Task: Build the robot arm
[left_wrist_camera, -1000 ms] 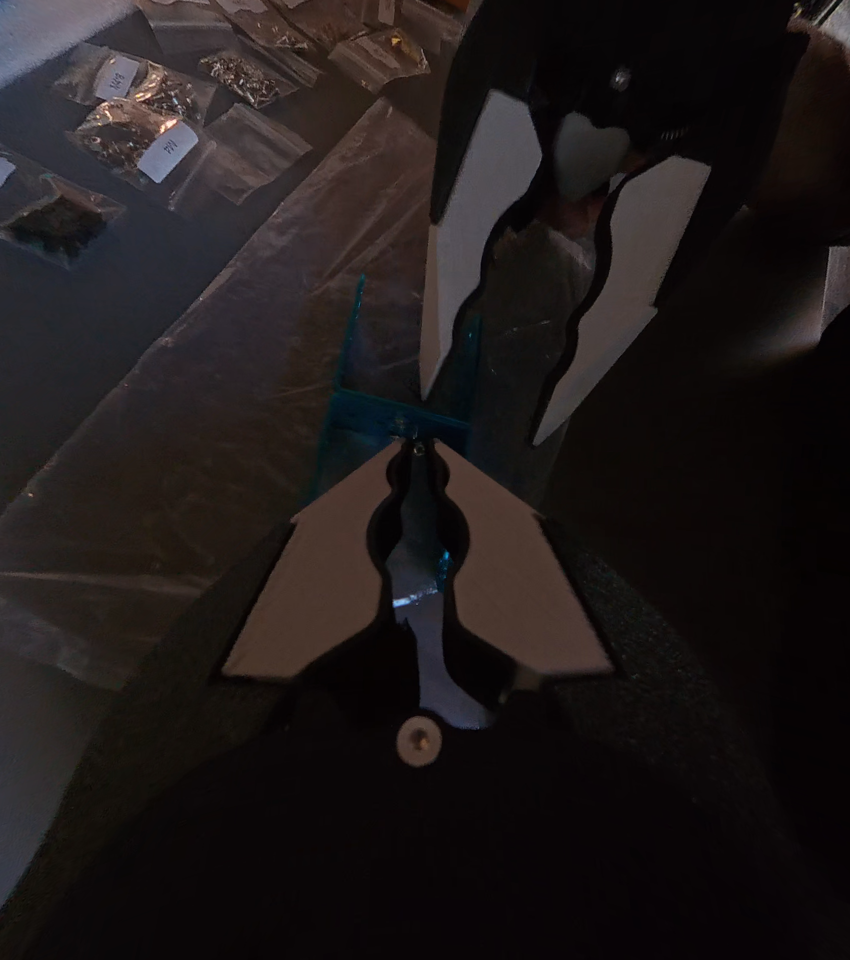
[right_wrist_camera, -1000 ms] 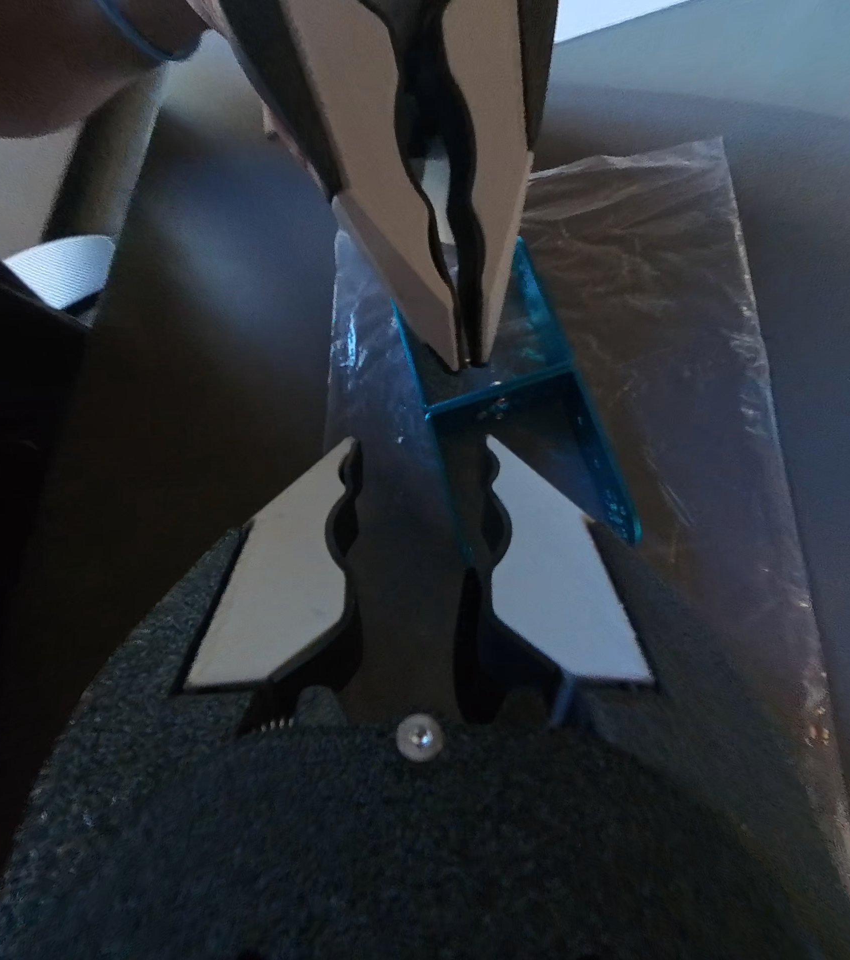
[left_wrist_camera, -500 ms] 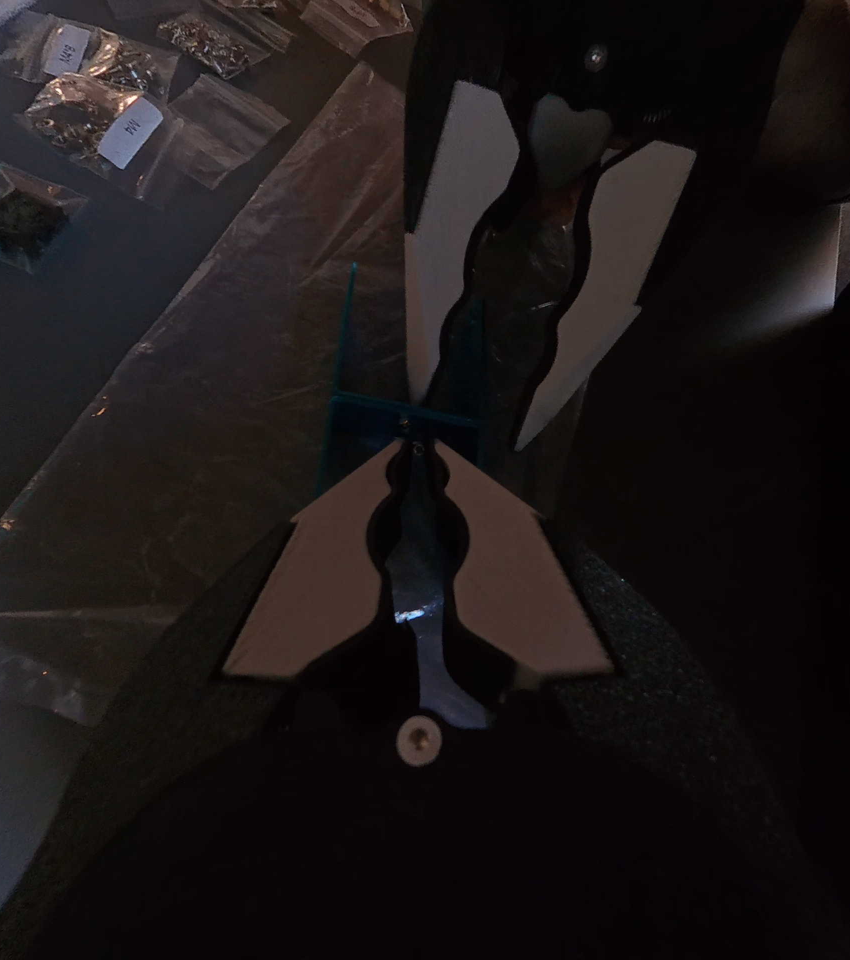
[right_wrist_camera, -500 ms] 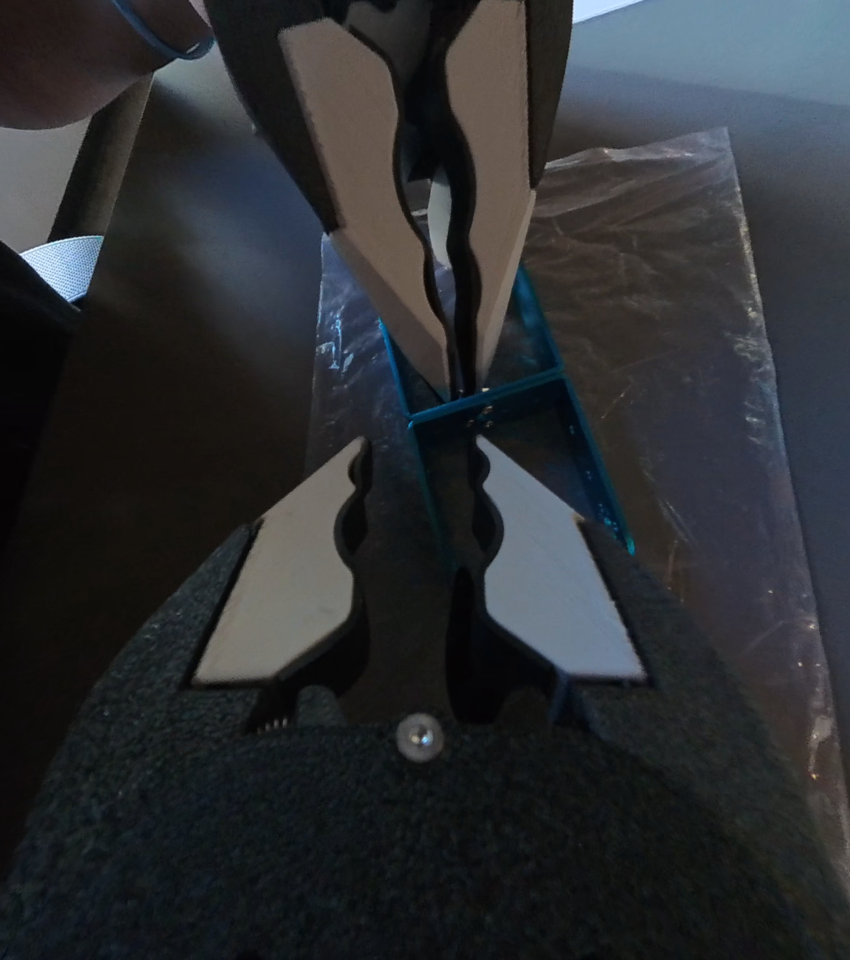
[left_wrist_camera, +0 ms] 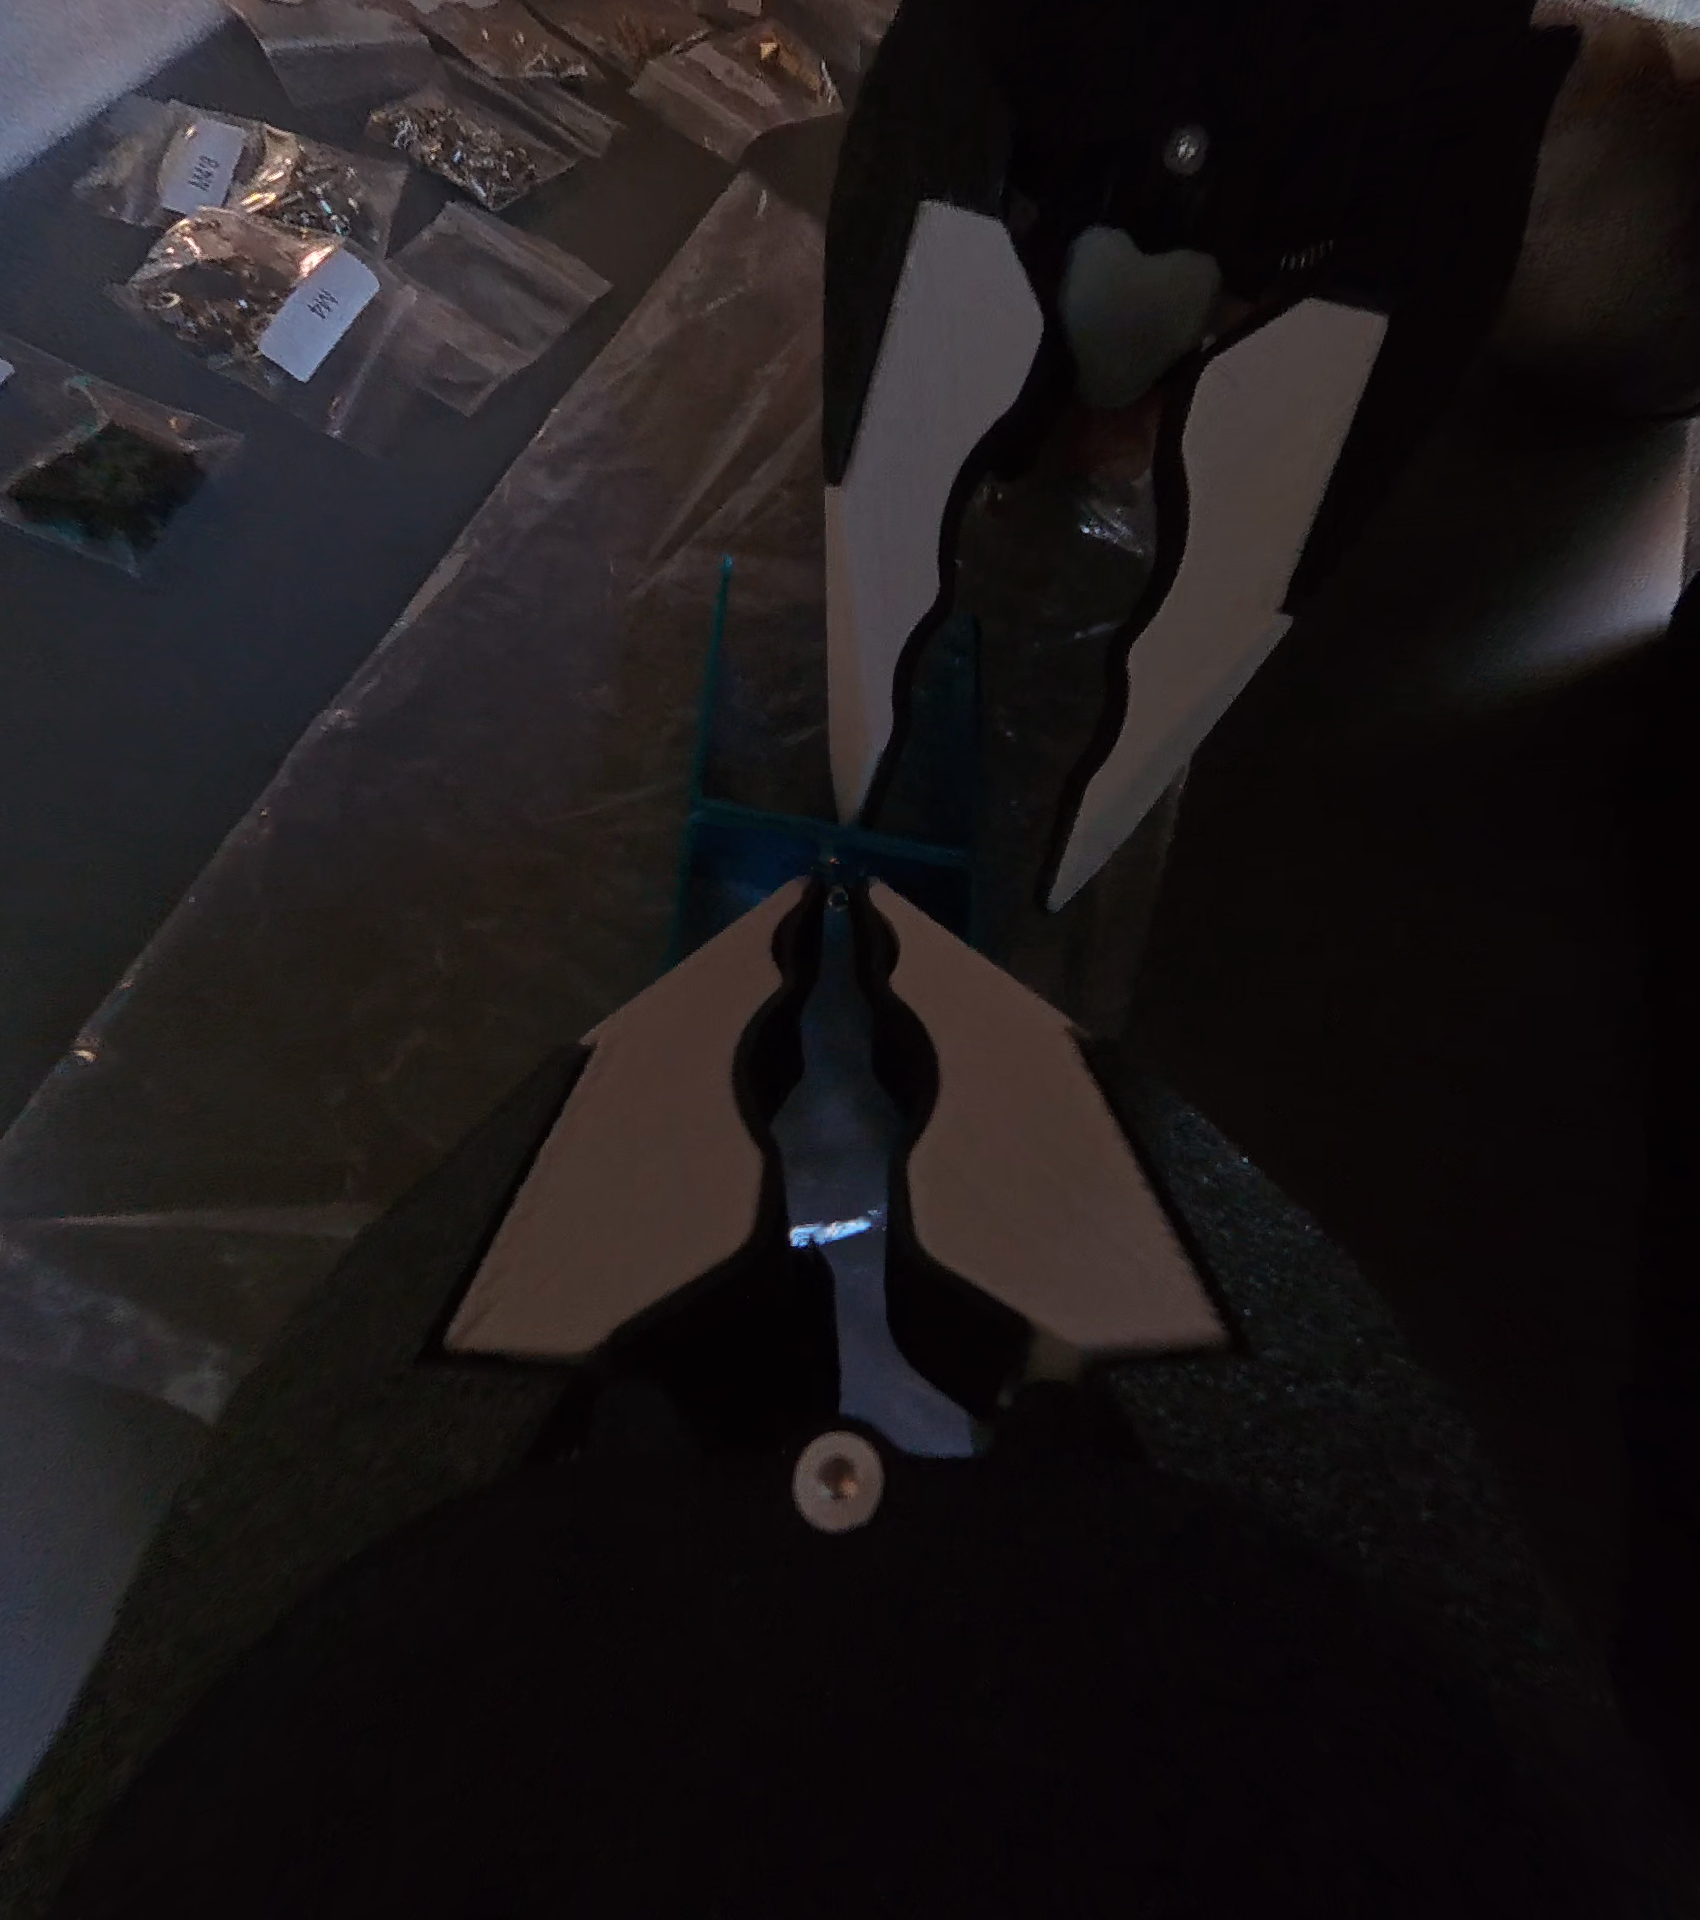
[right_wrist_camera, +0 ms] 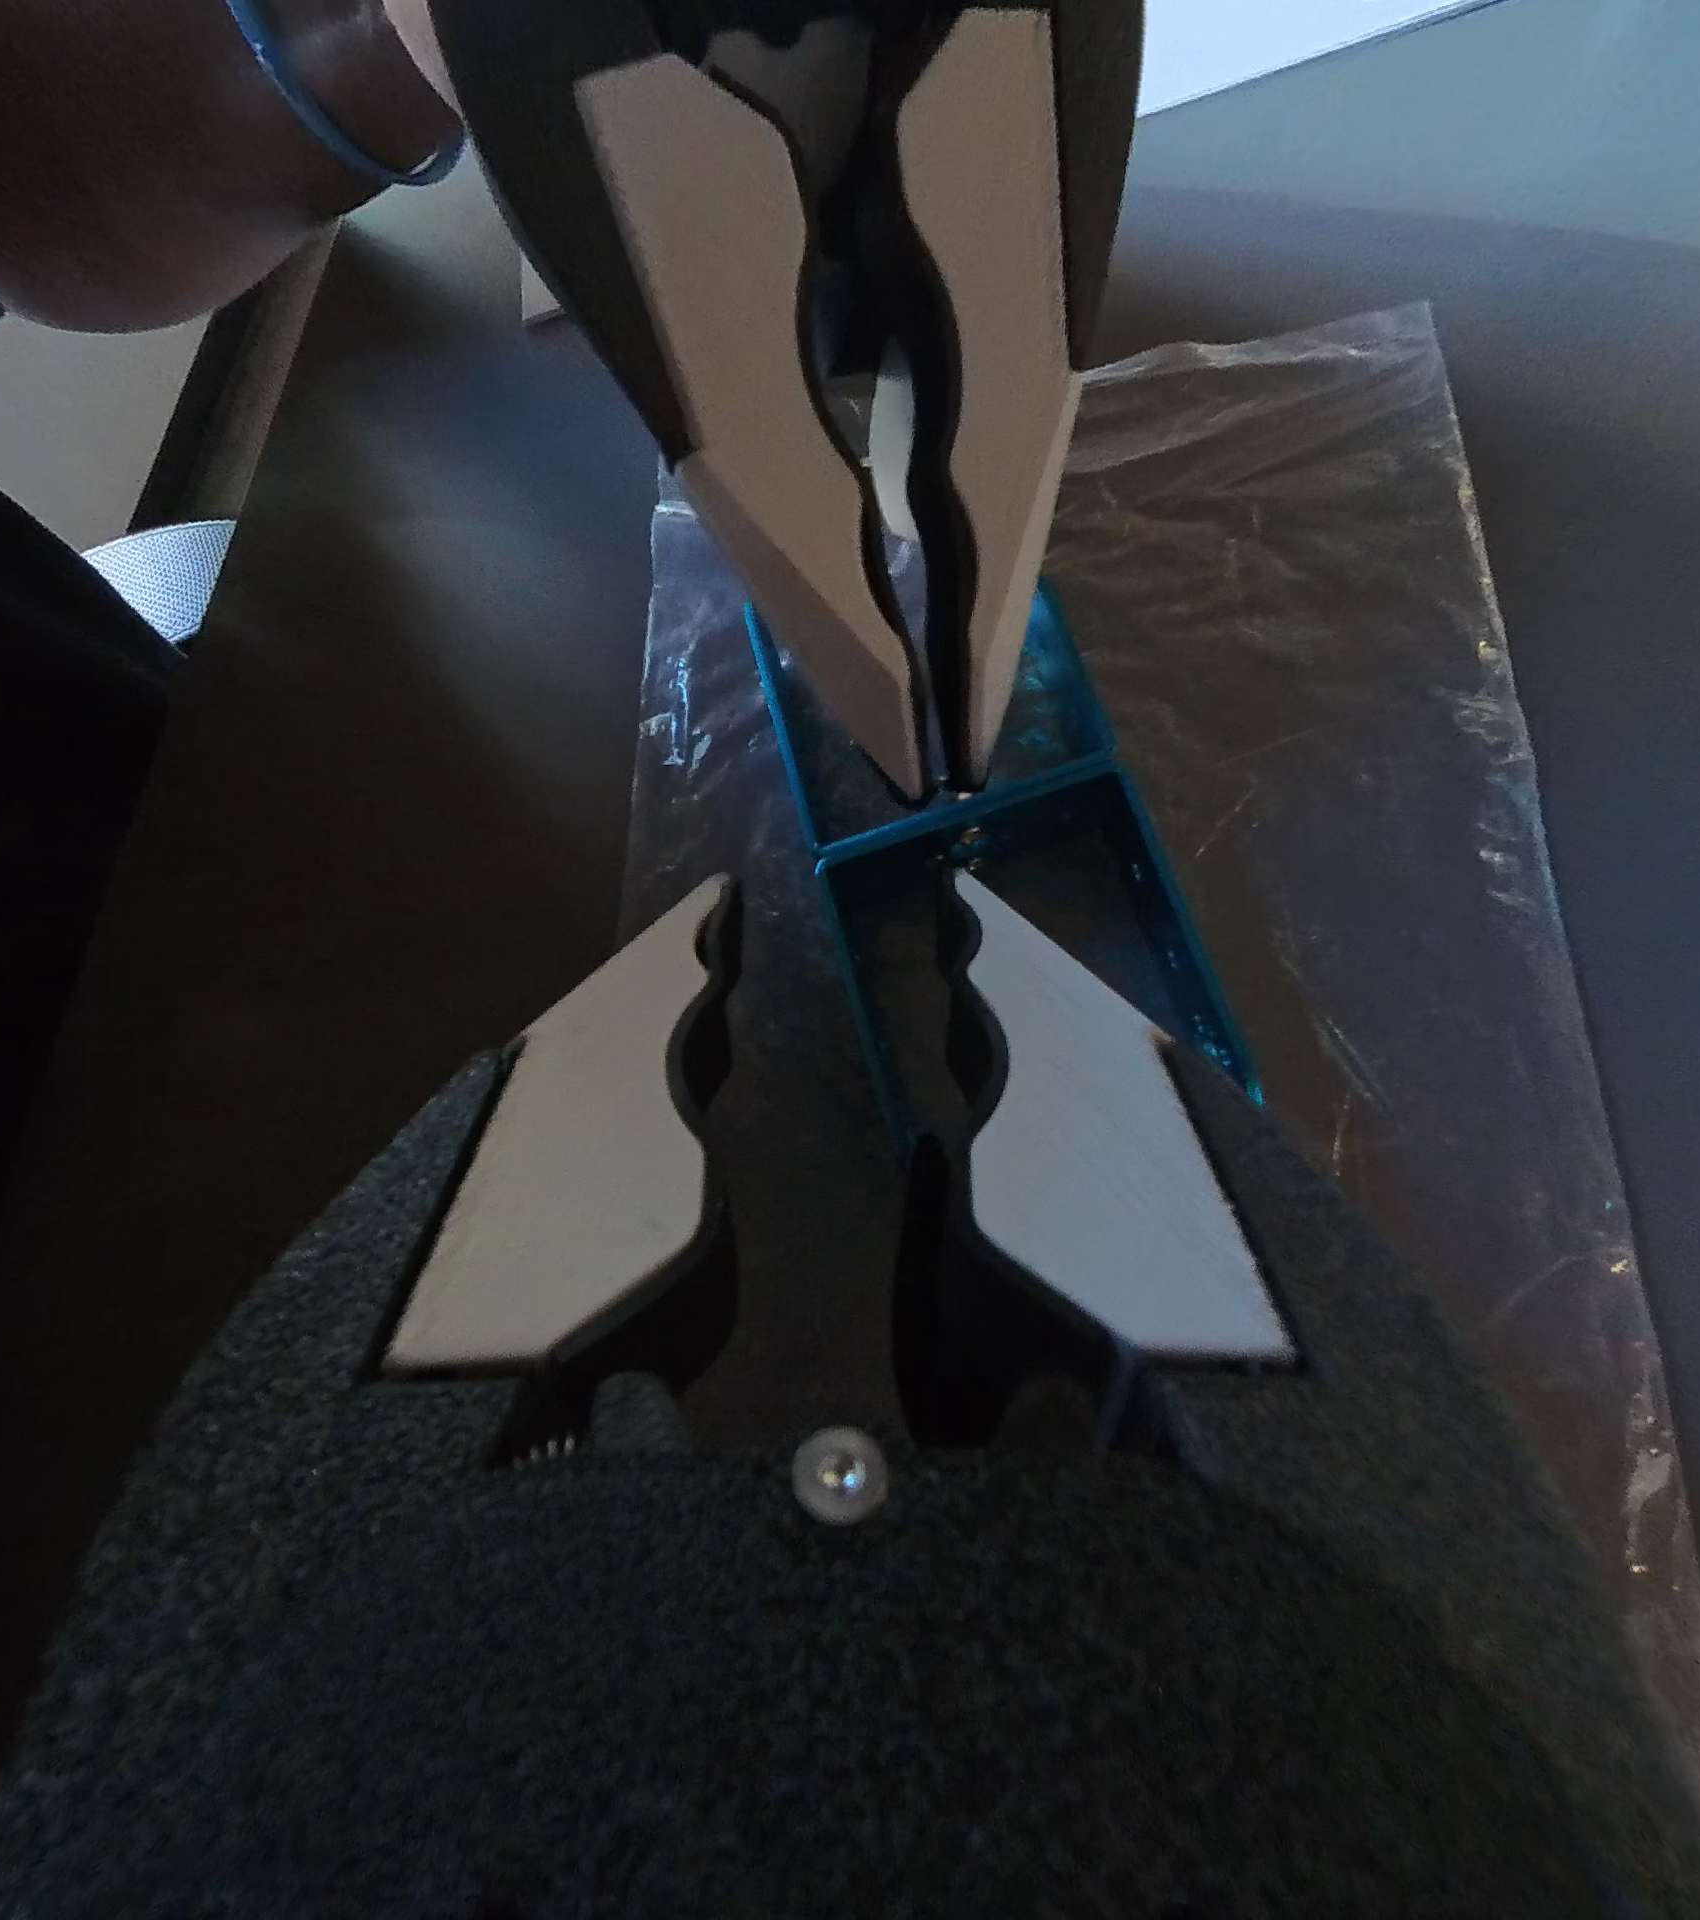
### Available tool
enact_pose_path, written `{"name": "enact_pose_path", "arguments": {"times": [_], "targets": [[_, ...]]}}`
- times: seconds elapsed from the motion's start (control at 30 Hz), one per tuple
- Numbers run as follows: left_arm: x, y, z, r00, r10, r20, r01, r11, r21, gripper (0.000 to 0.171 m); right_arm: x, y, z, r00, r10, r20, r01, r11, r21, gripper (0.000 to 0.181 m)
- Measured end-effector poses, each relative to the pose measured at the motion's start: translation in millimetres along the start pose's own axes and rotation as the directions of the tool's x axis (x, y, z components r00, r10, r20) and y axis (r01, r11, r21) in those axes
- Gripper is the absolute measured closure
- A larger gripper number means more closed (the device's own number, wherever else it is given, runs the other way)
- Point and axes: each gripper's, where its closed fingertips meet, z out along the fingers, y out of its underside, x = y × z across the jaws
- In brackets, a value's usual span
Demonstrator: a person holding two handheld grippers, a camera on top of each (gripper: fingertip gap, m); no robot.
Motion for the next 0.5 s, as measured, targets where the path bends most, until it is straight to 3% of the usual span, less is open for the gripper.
{"name": "enact_pose_path", "arguments": {"times": [0.5], "targets": [[4.0, 4.8, 4.6, 0.999, 0.04, -0.02, -0.04, 0.999, -0.025, 0.168, -1.1, -1.5, 0.3, 1.0, -0.004, 0.011, 0.004, 1.0, 0.017, 0.146]]}}
